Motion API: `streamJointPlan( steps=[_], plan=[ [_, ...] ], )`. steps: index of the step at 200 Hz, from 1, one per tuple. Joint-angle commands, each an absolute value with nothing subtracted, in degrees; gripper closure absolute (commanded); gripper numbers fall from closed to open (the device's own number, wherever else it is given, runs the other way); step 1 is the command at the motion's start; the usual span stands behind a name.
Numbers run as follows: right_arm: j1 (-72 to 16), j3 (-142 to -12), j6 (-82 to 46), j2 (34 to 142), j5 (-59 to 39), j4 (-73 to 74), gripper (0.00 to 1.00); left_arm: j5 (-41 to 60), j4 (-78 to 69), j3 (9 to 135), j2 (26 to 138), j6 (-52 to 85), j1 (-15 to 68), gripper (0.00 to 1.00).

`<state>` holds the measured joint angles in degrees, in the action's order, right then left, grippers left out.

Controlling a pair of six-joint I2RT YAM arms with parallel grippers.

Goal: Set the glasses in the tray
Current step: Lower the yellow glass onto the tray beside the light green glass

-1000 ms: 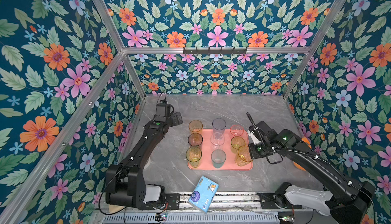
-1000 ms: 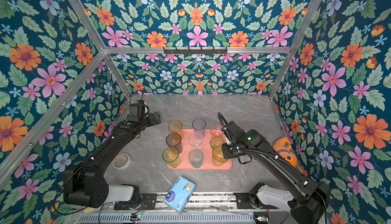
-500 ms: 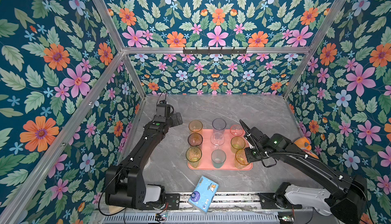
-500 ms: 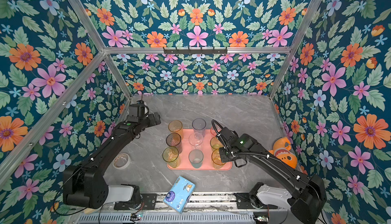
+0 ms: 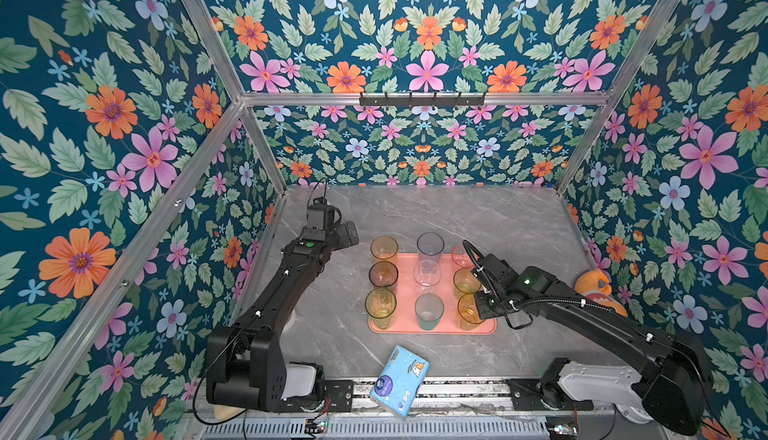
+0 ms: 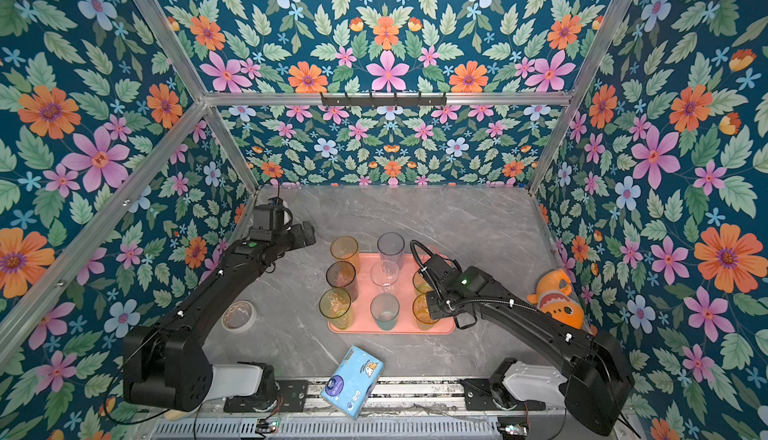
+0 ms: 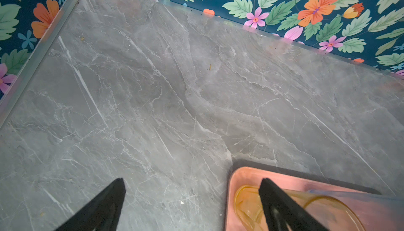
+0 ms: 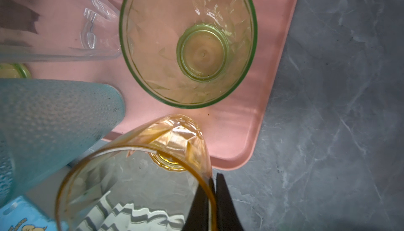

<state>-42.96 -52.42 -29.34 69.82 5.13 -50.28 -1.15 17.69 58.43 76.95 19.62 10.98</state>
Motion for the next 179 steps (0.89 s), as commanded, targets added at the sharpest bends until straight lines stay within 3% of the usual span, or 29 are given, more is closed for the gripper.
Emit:
streamJointPlan(
  steps=[1, 179],
  plan=[
    [-43.07, -51.97, -29.80, 70.19, 5.98, -48.34, 1.00, -1.04, 16.88, 58.34, 76.73, 19.82, 10.90, 0.02],
    [-43.04, -50.03, -29.23, 73.63, 7.01, -46.66, 1.00, -1.30, 17.15, 57.74, 76.20, 19.69, 10.85, 0.02]
  ],
)
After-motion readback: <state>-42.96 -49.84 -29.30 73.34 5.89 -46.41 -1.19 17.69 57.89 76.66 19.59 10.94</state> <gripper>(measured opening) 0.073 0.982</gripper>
